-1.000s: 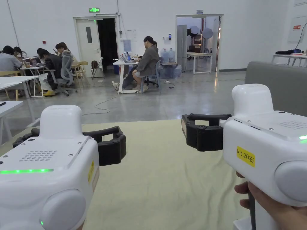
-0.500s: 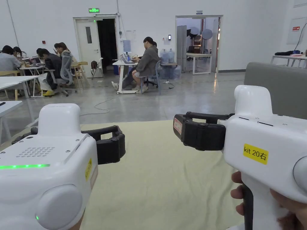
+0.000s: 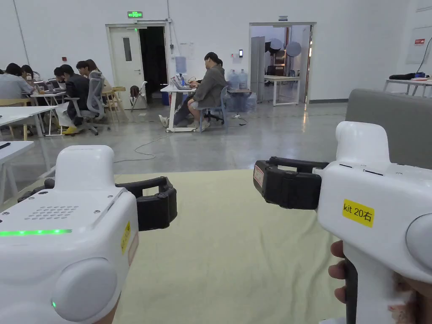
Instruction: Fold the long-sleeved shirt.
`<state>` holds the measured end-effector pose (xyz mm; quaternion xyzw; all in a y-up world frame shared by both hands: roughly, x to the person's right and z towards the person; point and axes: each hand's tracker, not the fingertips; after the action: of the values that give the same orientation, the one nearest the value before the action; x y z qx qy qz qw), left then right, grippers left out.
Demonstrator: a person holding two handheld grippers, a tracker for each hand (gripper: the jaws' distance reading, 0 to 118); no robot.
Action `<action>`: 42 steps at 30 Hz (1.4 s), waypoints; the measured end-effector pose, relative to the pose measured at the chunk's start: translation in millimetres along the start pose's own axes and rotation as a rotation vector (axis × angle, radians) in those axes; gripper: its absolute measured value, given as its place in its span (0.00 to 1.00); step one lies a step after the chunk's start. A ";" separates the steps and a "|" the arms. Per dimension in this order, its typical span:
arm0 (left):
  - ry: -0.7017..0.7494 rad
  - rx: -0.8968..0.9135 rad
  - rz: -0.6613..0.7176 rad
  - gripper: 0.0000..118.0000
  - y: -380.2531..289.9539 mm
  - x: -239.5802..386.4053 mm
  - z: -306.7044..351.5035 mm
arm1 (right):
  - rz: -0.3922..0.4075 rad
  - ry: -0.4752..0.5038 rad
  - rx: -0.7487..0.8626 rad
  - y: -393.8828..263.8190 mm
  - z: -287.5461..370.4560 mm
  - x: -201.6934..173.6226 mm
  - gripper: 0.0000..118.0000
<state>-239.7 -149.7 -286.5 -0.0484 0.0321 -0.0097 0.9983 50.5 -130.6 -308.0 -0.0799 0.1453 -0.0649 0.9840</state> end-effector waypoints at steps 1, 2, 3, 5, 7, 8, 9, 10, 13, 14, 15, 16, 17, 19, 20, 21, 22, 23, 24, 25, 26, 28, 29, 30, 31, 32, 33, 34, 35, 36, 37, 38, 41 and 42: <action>0.002 -0.002 0.000 1.00 -0.3 -0.1 -0.1 | 0.002 -0.001 0.003 -0.4 -0.1 -1.5 1.00; 0.002 -0.004 0.000 1.00 -0.5 -0.2 -0.2 | 0.007 -0.006 0.004 -0.8 0.0 -2.3 1.00; 0.004 -0.006 0.001 1.00 -0.8 -0.3 -0.2 | 0.016 -0.018 0.007 -1.3 0.0 -3.3 1.00; 0.004 -0.007 0.003 1.00 -1.2 -0.5 0.0 | 0.050 -0.064 0.011 -2.8 -1.4 -8.6 1.00; 0.004 -0.009 0.004 1.00 -1.6 -0.9 0.0 | 0.076 -0.096 0.016 -4.6 -1.7 -11.3 1.00; 0.004 -0.009 0.004 1.00 -1.7 -0.9 0.1 | 0.080 -0.097 0.016 -5.5 -1.7 -11.7 1.00; 0.004 -0.008 0.005 1.00 -2.0 -0.9 0.1 | 0.083 -0.099 0.015 -5.9 -2.1 -13.8 1.00; 0.004 -0.008 0.005 1.00 -2.2 -1.3 0.0 | 0.079 -0.098 0.014 -5.8 -2.0 -13.5 1.00; 0.005 -0.012 0.003 1.00 -2.6 -1.2 -0.2 | 0.057 -0.079 0.006 -5.7 -2.2 -12.1 1.00; 0.004 -0.014 0.004 1.00 -2.8 -1.5 -0.3 | 0.048 -0.070 0.004 -5.6 -2.0 -10.7 1.00; 0.002 -0.015 0.004 1.00 -3.0 -1.7 -0.1 | 0.041 -0.065 0.000 -5.6 -2.1 -9.8 1.00; 0.001 -0.015 0.005 1.00 -3.1 -1.8 0.0 | 0.039 -0.065 -0.002 -5.5 -2.3 -9.6 1.00; 0.002 -0.016 0.005 1.00 -3.3 -1.9 0.3 | 0.035 -0.065 -0.003 -5.1 -2.2 -10.1 1.00; 0.005 -0.017 0.006 1.00 -3.5 -2.7 0.4 | 0.026 -0.063 -0.001 -4.9 -1.9 -8.8 1.00; 0.006 -0.016 0.007 1.00 -3.6 -3.0 0.5 | 0.023 -0.060 -0.001 -4.8 -1.6 -8.0 1.00; 0.005 -0.016 0.008 1.00 -3.7 -3.4 0.4 | 0.020 -0.057 -0.001 -4.6 -1.5 -8.5 1.00; 0.005 -0.017 0.009 1.00 -3.9 -3.5 0.3 | 0.020 -0.058 -0.004 -4.6 -1.7 -8.5 1.00; 0.006 -0.019 0.010 1.00 -4.2 -3.7 0.0 | 0.023 -0.058 -0.005 -4.9 -1.9 -8.5 1.00; 0.005 -0.021 0.010 1.00 -4.6 -3.9 -0.4 | 0.026 -0.059 -0.005 -5.2 -2.0 -8.5 1.00; 0.004 -0.025 0.010 1.00 -5.0 -4.0 -0.8 | 0.028 -0.062 -0.005 -5.3 -2.1 -9.2 1.00; 0.003 -0.027 0.010 1.00 -5.5 -3.9 -1.2 | 0.029 -0.063 -0.006 -5.6 -2.2 -9.4 1.00; 0.000 -0.032 0.011 1.00 -6.2 -3.8 -1.6 | 0.028 -0.064 -0.007 -5.9 -2.5 -9.6 1.00; -0.001 -0.032 0.011 1.00 -6.4 -3.6 -1.5 | 0.027 -0.064 -0.007 -6.0 -2.6 -9.9 1.00; -0.002 -0.032 0.010 1.00 -6.8 -3.3 -1.3 | 0.026 -0.064 -0.007 -6.2 -2.8 -9.9 1.00; -0.002 -0.032 0.010 1.00 -6.9 -3.1 -1.2 | 0.028 -0.065 -0.007 -6.4 -2.9 -9.9 1.00; -0.002 -0.033 0.009 1.00 -6.8 -3.1 -1.1 | 0.032 -0.069 -0.008 -6.6 -3.2 -10.2 1.00; -0.004 -0.034 0.009 1.00 -6.7 -3.3 -1.1 | 0.038 -0.074 -0.012 -6.9 -3.7 -10.7 1.00; -0.004 -0.035 0.009 1.00 -6.7 -3.3 -1.4 | 0.042 -0.077 -0.012 -7.3 -4.0 -10.9 1.00; -0.003 -0.038 0.009 1.00 -6.7 -3.6 -1.8 | 0.044 -0.083 -0.017 -7.7 -4.5 -10.9 1.00; -0.003 -0.041 0.007 1.00 -6.7 -4.0 -2.1 | 0.041 -0.084 -0.018 -7.9 -4.8 -10.5 1.00; -0.001 -0.040 0.005 1.00 -6.8 -4.2 -2.2 | 0.035 -0.079 -0.020 -8.1 -5.2 -10.0 1.00; 0.004 -0.039 0.005 1.00 -6.9 -4.5 -2.3 | 0.029 -0.074 -0.022 -8.1 -5.4 -9.3 1.00; 0.004 -0.038 0.006 1.00 -6.9 -5.4 -2.1 | 0.024 -0.072 -0.023 -8.4 -5.8 -8.2 1.00; 0.003 -0.038 0.007 1.00 -7.4 -5.5 -2.2 | 0.029 -0.077 -0.023 -8.4 -6.0 -8.2 1.00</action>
<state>-245.4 -157.1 -287.6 -0.0674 0.0339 -0.0058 0.9971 40.1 -138.4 -309.9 -0.0915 0.1091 -0.0456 0.9888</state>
